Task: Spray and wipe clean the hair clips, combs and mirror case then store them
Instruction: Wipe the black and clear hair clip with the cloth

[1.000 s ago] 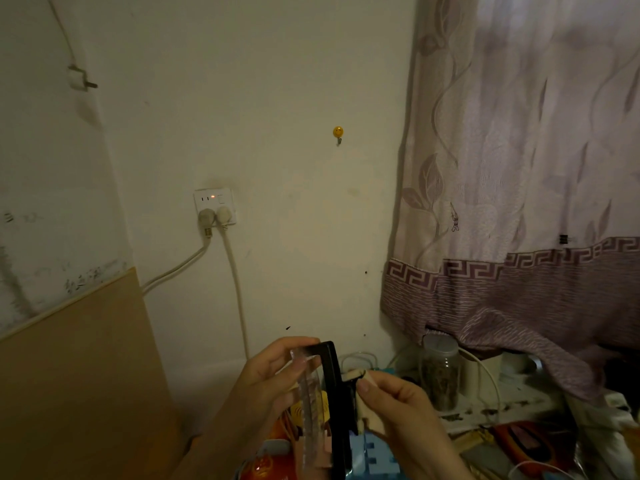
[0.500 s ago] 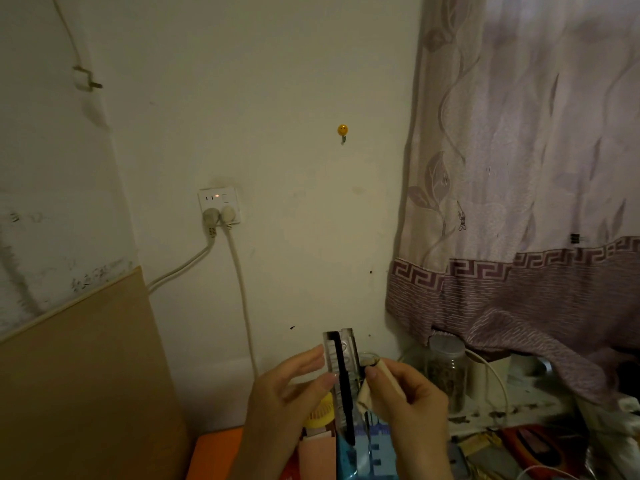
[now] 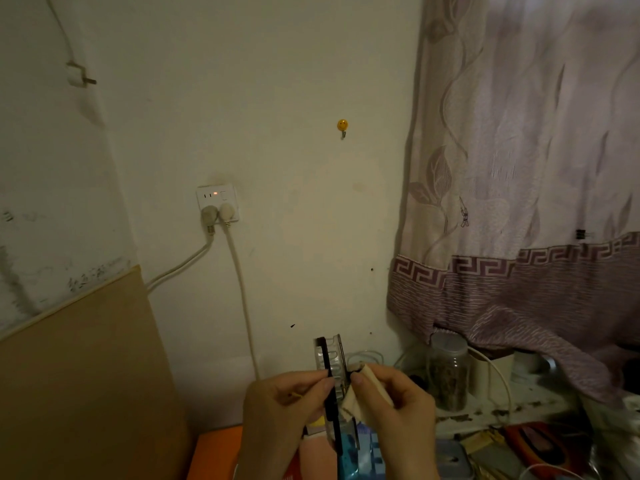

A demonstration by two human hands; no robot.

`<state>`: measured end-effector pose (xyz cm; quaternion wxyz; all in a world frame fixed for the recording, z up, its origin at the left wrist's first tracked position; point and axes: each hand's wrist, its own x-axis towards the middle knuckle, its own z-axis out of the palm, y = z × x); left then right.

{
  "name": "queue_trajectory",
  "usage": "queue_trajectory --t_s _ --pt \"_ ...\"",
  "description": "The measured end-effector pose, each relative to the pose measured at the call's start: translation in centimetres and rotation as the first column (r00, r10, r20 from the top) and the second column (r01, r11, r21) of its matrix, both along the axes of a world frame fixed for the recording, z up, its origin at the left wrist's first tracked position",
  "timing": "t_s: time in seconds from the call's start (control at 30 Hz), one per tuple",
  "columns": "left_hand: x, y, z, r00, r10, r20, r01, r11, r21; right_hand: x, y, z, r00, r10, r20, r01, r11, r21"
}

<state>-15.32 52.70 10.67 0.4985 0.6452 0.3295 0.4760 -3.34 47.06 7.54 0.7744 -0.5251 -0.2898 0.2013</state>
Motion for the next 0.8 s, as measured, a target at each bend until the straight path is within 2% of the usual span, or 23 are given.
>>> queue_trajectory --t_s 0.13,0.37,0.6,0.8 --pt "0.0 0.3 -0.1 0.999 0.049 0.004 -0.049 0.998 0.042 -0.1 0.0 0.0 0.999 0.035 -0.018 -0.035 0.999 -0.014" --pt "-0.8 0.9 0.1 0.997 0.073 0.022 -0.073 0.997 -0.016 0.6 -0.9 0.8 0.996 0.058 -0.071 -0.055 0.997 0.046" --pt "-0.7 0.6 -0.2 0.997 0.049 0.052 -0.047 0.998 -0.036 -0.3 0.0 0.6 0.997 0.054 0.064 -0.053 0.998 -0.020" --pt "-1.2 1.1 -0.6 0.997 0.073 0.033 -0.073 0.997 -0.004 -0.3 -0.3 0.1 0.994 0.088 0.061 -0.085 0.995 -0.043"
